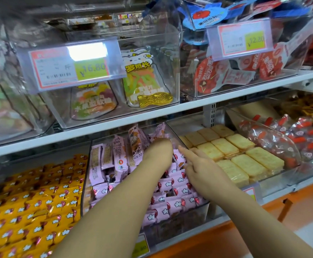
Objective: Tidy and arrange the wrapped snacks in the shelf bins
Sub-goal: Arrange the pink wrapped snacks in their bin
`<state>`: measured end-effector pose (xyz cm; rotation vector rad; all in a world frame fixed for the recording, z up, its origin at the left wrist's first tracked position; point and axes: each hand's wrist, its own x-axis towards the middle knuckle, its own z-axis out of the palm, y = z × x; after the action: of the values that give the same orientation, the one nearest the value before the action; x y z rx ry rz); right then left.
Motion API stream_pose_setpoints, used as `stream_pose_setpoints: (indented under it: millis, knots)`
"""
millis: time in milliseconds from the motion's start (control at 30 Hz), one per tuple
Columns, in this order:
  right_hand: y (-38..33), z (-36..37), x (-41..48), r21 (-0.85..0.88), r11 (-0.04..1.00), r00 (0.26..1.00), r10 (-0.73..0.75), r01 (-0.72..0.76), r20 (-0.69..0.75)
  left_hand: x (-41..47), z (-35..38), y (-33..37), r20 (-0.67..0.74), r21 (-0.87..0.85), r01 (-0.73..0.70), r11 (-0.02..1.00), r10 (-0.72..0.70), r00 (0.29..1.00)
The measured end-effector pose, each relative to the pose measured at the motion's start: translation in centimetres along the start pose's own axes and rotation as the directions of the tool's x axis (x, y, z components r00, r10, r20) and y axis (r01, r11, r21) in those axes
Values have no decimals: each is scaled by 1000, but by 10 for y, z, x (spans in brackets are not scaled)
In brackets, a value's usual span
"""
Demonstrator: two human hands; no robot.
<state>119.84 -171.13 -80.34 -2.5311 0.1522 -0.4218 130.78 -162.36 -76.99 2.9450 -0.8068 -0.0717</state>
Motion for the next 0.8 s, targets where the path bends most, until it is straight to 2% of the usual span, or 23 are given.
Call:
stream_pose_setpoints:
  millis: [133, 333, 433, 500, 567, 633, 700, 800]
  knots:
    - [-2, -1, -1, 12, 1000, 1000, 11, -10, -27, -7, 0, -2, -6, -33, -41, 999, 40, 999]
    - [-2, -3, -1, -94, 994, 989, 44, -58, -144, -22, -7, -8, -77, -198, -117, 973, 103, 992]
    - [-4, 0, 4, -194, 977, 996, 83, -88, -30, -26, -8, -10, -74, -287, -142, 947, 126, 989]
    - [-4, 0, 6, -186, 978, 994, 107, -98, 37, -31, -11, -9, -81, -348, -166, 923, 147, 986]
    - [-3, -1, 6, -122, 989, 995, 90, -86, 31, -39, -13, -11, -138, -326, -231, 917, 195, 971]
    - [-2, -4, 2, -42, 997, 998, 65, -66, -26, -47, -7, -15, -176, -235, -332, 914, 296, 939]
    - [-2, -9, -3, 29, 998, 995, 63, -61, -76, -51, 4, -19, -146, -134, -409, 903, 390, 909]
    - [-2, -19, -13, 113, 989, 989, 109, -98, -97, -52, 12, -24, -82, -21, -425, 905, 422, 903]
